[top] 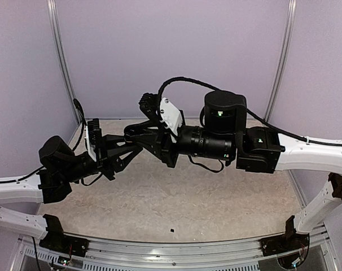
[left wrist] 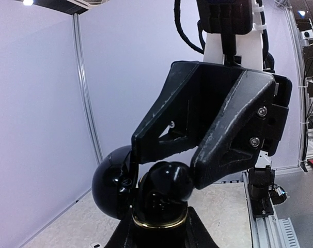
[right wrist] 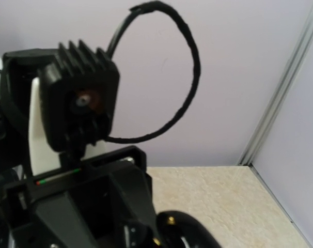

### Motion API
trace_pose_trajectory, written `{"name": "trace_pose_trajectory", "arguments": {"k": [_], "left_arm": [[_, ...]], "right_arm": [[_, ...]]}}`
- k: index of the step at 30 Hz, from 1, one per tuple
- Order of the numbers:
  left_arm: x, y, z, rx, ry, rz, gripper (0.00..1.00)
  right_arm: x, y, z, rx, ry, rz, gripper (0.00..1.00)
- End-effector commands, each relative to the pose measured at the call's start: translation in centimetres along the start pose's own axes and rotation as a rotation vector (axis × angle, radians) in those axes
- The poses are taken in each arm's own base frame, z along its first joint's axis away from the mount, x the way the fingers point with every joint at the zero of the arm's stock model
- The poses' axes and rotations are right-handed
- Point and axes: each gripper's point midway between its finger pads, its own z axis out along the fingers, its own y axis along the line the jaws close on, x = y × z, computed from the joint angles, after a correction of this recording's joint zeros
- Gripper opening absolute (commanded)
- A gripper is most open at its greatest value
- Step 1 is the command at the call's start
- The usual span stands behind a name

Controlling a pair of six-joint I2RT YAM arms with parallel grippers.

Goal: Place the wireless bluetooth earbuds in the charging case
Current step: Close the charging case with the earbuds.

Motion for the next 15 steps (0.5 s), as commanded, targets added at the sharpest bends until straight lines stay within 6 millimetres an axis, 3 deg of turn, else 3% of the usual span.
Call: {"name": "trace_pose_trajectory", "arguments": {"k": [1,15], "left_arm": [[-1.9,0.3,0.3,-0.002,-0.044,0.013,0.02],[-1.9,0.5,0.4,-0.011,-0.042,0.006,0.02]], "right_arm": [[-2.1,-1.7,-0.9,0.080,-0.045,0.001,0.29],[-1.2,-3.3,-1.2,0.174,0.007,0.005,0.29]]}}
